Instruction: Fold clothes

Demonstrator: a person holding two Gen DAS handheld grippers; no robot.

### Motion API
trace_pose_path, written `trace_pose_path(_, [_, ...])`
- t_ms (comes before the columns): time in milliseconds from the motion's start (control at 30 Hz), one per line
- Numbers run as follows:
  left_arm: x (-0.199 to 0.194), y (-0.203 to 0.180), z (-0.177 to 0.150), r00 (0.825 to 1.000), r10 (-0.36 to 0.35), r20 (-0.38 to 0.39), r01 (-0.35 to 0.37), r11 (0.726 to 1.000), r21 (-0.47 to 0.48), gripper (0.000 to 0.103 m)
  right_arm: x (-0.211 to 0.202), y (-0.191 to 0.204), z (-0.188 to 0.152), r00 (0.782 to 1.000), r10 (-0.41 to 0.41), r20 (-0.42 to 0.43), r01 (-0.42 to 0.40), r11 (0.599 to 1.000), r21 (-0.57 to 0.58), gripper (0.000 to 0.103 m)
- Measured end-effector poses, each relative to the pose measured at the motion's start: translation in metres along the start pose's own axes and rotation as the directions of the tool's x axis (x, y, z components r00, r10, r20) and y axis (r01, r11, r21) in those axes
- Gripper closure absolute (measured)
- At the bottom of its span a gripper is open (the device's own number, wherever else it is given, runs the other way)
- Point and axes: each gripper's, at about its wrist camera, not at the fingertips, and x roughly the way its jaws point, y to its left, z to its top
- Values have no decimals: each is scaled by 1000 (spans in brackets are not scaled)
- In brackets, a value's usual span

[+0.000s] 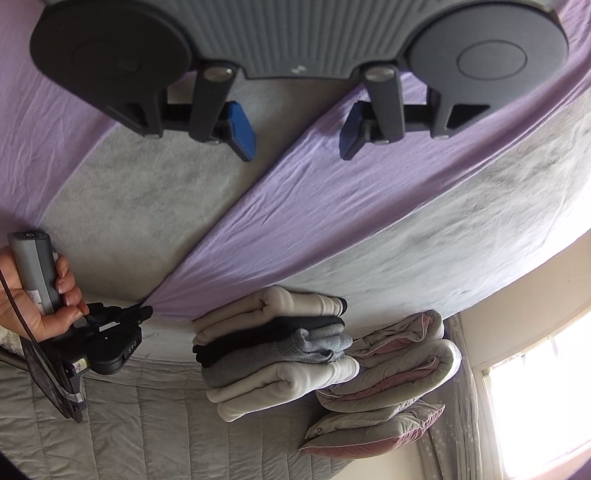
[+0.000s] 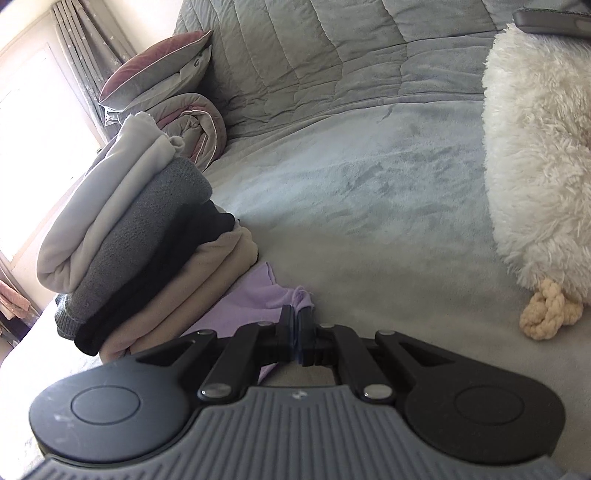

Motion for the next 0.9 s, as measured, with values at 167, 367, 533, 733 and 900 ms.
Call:
trace_pose_path(167, [2,7,5,1000,-8,-2,8,999,-45,103,1,1,4,1000,2,-3,-2,1000,-18,102])
trace_pose_path(367, [-2,20,-4,990,-139,-10,135,974,-180,103,3,2,5,1000,-6,-2,6,999,-54,102])
trace_pose_path(533, [-7,23,-4,983,-185,-21,179,970,-167,90,5,4,6,1000,-13,-1,13,996,-84,100])
trace_pose_path(733, [-31,45,-5,986,-162,45,167,962,-214,39,-9,13,11,999,-15,40,21,990,-143,48])
trace_pose_path(900, [-41,83,-11,997,-42,57,57,953,-299,26,-21,35,10,999,0,48,12,969,-246,38])
